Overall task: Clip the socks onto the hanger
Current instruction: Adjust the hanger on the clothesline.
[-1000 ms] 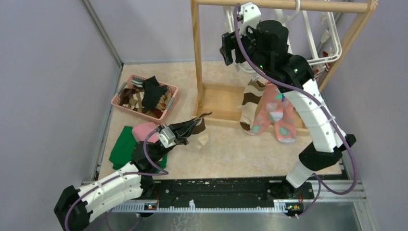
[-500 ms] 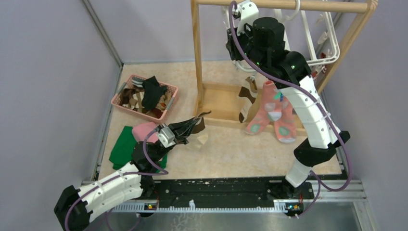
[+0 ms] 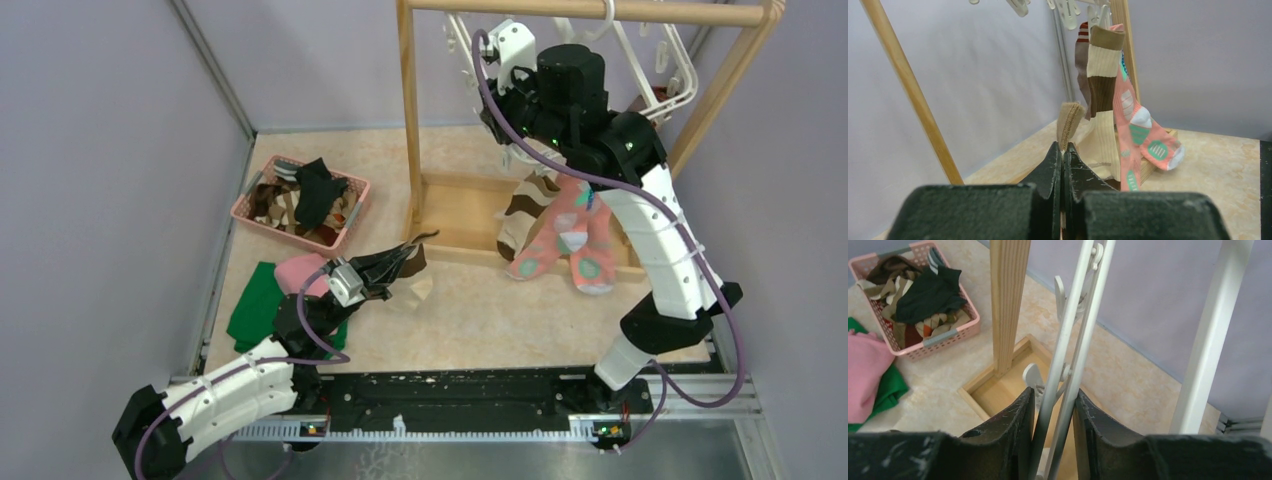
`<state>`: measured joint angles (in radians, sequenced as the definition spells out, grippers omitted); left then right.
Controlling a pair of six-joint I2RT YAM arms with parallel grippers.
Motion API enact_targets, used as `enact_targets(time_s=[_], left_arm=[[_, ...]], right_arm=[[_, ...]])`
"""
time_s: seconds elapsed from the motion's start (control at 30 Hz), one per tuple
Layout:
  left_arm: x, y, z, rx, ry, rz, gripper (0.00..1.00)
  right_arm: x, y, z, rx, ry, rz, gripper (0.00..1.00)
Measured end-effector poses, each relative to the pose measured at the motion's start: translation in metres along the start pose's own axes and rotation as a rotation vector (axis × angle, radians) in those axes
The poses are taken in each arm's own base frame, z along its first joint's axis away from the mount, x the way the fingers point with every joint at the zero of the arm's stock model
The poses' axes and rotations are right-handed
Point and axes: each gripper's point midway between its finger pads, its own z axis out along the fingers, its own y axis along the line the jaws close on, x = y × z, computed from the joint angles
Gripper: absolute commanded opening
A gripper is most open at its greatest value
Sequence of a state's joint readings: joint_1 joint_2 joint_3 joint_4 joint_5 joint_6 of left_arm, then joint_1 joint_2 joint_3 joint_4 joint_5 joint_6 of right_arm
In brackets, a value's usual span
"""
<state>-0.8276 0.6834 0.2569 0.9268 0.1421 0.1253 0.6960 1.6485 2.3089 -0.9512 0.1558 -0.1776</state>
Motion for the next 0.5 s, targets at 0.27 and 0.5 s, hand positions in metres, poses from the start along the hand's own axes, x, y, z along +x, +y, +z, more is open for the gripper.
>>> enact_targets(time_s=[0.27,0.5], left_arm=[[0.005,-0.002,0.002,0.009,0.013,-0.002,0.00],[0.008,-0.005,0.008,0.031,0.025,-0.013,0.00]], right_arm=[[0.012,-0.002,-0.016,-0.032,0.042,-0.098,0.33],[0.021,-0.009,-0.046,-0.016,0.042,-0.134,0.42]])
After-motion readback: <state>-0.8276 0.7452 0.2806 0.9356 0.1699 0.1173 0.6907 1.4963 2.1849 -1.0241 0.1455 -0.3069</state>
